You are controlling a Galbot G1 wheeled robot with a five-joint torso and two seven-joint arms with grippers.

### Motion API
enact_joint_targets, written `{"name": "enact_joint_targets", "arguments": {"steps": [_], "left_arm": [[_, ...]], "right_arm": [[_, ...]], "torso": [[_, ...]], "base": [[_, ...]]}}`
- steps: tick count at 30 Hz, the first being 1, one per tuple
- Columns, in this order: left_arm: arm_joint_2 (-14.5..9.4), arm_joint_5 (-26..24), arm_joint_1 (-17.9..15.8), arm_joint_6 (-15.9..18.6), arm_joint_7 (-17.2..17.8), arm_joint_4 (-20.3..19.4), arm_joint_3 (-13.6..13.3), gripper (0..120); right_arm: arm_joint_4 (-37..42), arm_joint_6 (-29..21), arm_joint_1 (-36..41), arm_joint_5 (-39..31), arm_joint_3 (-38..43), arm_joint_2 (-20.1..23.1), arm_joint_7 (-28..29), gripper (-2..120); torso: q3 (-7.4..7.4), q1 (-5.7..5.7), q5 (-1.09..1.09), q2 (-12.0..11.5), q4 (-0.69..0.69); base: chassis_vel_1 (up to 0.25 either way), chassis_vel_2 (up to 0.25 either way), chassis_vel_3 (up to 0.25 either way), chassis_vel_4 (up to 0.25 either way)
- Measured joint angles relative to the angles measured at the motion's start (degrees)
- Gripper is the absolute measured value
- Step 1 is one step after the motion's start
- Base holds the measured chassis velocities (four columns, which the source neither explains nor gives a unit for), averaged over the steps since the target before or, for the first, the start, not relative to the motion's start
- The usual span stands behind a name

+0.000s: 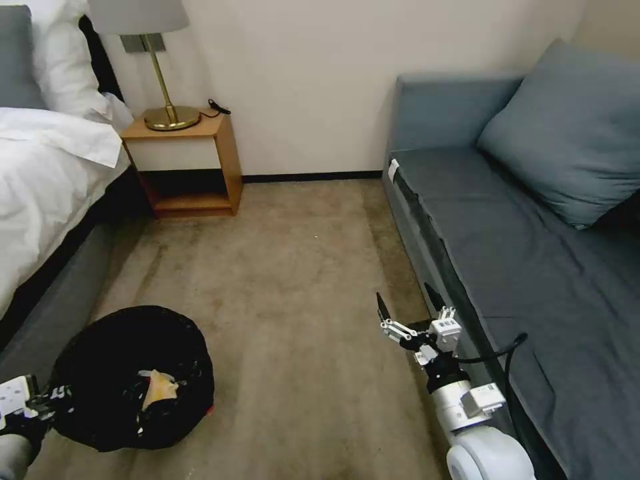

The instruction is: Pick up the trash bin, then pick up the garbage on the floor and place it into the trash bin.

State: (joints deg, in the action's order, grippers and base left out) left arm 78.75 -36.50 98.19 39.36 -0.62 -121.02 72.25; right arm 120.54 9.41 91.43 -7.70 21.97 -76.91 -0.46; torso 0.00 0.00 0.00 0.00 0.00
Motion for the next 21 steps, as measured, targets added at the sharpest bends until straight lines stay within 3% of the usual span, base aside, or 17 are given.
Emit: {"name": "enact_joint_targets", "arguments": {"steps": [7,11,21], "left_arm": [[-1.7,-5.2,-1.4,0.1,3.5,3.0,-0.2,4],[-4.3,-12.3,-4.5,1.1,6.5,8.3,-0.2,4],[-6.1,-16.2,-9.0,1.5,10.8,16.7,-0.2,4]], "right_arm": [[0.0,0.0,-0.2,0.0,-0.3,0.0,0.0,100],[-0.1,-0.1,-0.4,0.0,-0.4,0.0,0.1,100],[-0.2,-0.2,-0.5,0.0,-0.6,0.0,0.1,100]], "torso": [[0.00,0.00,-0.01,0.0,0.00],[0.00,0.00,-0.02,0.0,-0.01],[0.00,0.00,-0.02,0.0,0.00]], "base": [[0.000,0.000,0.000,0.000],[0.000,0.000,0.000,0.000],[0.000,0.000,0.000,0.000]]}}
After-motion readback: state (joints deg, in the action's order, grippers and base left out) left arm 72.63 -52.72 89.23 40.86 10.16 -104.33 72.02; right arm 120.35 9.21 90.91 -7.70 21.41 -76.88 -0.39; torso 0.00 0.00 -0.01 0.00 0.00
